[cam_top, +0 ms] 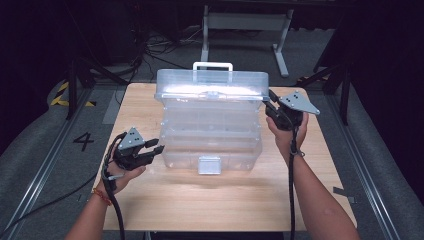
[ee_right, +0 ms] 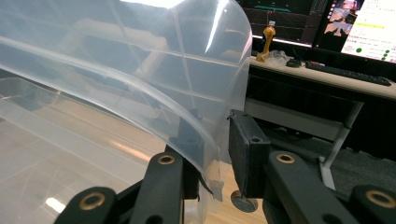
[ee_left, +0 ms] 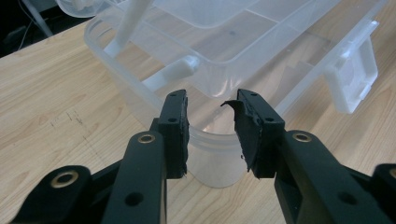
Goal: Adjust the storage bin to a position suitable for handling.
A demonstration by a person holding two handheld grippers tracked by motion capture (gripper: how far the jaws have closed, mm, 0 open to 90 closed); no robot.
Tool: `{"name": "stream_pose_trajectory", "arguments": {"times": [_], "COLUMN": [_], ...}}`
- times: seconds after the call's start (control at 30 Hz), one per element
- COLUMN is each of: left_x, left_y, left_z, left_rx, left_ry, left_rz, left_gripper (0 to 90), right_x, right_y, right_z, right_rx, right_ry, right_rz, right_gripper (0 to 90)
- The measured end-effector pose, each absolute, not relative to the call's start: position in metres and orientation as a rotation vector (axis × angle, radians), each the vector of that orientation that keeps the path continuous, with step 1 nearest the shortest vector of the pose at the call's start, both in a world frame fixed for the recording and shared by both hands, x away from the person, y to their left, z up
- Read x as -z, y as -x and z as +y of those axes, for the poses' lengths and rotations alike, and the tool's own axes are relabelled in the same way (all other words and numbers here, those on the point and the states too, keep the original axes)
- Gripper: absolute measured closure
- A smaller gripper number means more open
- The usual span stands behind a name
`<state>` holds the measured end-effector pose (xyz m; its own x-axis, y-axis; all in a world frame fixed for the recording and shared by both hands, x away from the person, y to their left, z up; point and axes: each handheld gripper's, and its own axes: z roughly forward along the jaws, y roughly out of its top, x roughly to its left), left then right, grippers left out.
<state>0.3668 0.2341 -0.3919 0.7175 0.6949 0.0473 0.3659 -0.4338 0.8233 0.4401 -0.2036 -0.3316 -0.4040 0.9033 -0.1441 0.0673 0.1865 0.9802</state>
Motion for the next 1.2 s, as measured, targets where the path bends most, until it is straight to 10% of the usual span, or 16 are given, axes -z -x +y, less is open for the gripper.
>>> {"name": "stream_pose_trajectory", "arguments": {"times": [1.2], "left_x": [0.476], "left_y": [-0.318], "left_z": [0.283], "left_rx": [-0.365], "left_ry": [-2.251], "left_rz": [1.022], "left_gripper": [20.4], "right_x": [0.314], "right_y": [-0.469], "right_z": [-0.208], "right_rx": [-1.302], "right_ry": [-0.927], "right_rz": [1.724], "right_gripper": [74.6]}}
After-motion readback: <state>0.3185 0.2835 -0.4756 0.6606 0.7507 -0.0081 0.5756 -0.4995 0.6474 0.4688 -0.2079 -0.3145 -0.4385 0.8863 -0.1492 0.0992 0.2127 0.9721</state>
